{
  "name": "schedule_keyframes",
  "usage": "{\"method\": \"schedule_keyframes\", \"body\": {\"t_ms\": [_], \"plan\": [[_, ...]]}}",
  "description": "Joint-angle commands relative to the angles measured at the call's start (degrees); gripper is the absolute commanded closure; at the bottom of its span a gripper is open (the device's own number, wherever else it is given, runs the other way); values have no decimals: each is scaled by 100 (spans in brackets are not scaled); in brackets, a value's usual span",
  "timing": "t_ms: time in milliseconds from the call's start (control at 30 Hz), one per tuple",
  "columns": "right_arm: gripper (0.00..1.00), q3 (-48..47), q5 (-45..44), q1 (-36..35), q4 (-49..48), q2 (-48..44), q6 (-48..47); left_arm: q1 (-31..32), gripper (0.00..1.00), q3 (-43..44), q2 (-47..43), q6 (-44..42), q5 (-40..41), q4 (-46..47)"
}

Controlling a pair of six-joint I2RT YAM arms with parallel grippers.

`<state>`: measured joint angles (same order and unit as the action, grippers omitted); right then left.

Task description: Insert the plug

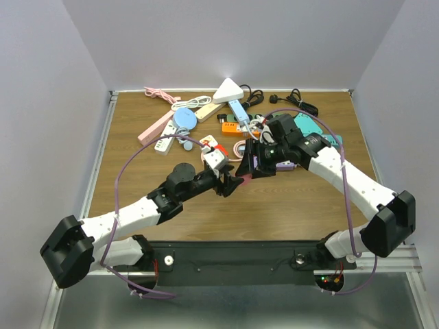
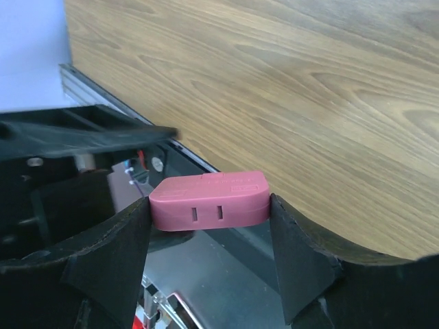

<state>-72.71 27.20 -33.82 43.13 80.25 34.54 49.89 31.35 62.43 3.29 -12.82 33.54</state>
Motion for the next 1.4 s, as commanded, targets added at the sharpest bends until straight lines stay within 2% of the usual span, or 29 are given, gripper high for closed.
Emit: {"method": "schedule_keyframes", "body": {"t_ms": [0,133,200,367,700,800,1033,1367], "plan": [[100,125,-250,33,-165,-71,-158,21,20,134,-82,110,315,469],[100,196,-452,366,-226,-114,-246,3,11,152,-21,111,350,487],[100,169,-610,525,-235,-176,-369,-14,9,143,14,172,298,487],[100,222,-1294,1070,-227,-255,-729,-49,9,46,41,295,254,540],[100,222,-3535,1326,-253,-176,-1345,-102,9,-33,155,436,192,540],[100,257,-3844,1335,-279,-141,-1415,-102,9,-50,172,462,192,557],[100,538,-4109,1510,-393,-1,-1626,-120,9,-15,287,506,210,557],[100,855,-3942,1712,-991,-27,-1837,-155,9,275,577,1191,904,197]]}}
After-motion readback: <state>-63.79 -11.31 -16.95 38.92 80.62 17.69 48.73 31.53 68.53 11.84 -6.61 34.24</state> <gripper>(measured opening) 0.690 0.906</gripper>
